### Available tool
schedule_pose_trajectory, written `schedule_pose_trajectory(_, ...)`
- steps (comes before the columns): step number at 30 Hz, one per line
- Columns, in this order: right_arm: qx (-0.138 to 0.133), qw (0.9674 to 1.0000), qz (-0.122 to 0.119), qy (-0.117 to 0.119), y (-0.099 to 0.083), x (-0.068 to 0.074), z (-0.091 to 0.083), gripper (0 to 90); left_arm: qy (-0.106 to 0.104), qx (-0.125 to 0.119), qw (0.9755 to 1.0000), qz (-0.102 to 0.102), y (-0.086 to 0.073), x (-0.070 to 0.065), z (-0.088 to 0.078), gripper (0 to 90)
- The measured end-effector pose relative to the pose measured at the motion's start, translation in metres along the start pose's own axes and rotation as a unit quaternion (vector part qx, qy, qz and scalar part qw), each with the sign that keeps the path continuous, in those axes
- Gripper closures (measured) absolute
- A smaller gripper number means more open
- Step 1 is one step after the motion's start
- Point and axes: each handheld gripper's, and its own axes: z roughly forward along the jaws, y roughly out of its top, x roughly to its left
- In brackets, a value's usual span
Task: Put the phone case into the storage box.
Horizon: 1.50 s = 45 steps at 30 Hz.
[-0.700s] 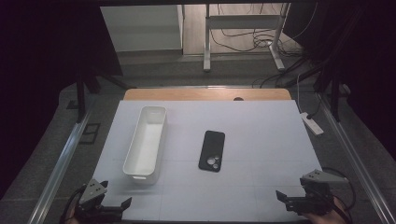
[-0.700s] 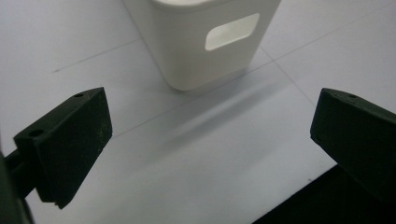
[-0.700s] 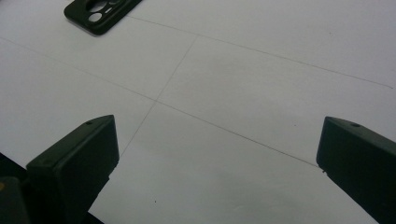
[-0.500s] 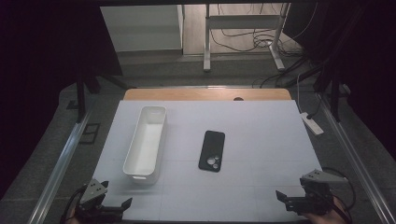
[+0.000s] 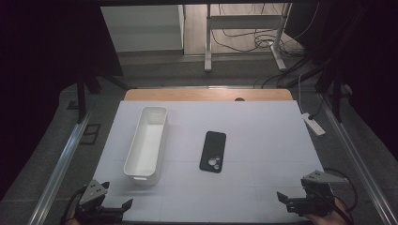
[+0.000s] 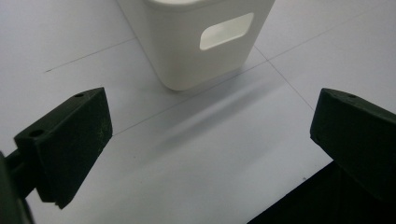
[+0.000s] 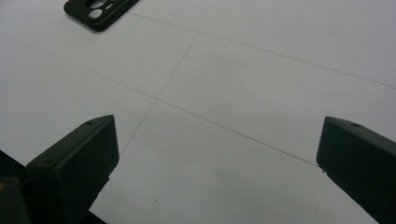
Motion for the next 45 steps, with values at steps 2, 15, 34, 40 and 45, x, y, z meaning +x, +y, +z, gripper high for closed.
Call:
schedule_pose_trajectory(2, 0.001, 1.0, 0.0, 0.001, 0.0, 0.0, 0.0, 0.0, 0.0, 0.0, 1.0, 0.0, 0.0, 0.0, 0.0, 0.0)
schedule_pose_trajectory(15, 0.008, 1.0, -0.001, 0.002, 0.001, 0.0, 0.001, 0.0, 0.001, 0.002, 1.0, 0.007, 0.0, -0.001, 0.0, 0.0)
schedule_pose_trajectory(34, 0.005, 0.9994, -0.031, 0.014, 0.016, 0.008, 0.011, 0.0, 0.006, 0.004, 0.9999, 0.012, 0.0, -0.003, 0.001, 0.5)
schedule_pose_trajectory(40, 0.004, 0.9991, -0.038, 0.018, 0.022, 0.007, 0.015, 0.0, 0.007, 0.004, 0.9999, 0.013, 0.0, -0.003, 0.001, 0.5)
schedule_pose_trajectory(45, 0.005, 0.9987, -0.045, 0.023, 0.028, 0.008, 0.019, 0.0, 0.007, 0.004, 0.9999, 0.013, 0.0, -0.003, 0.001, 0.7)
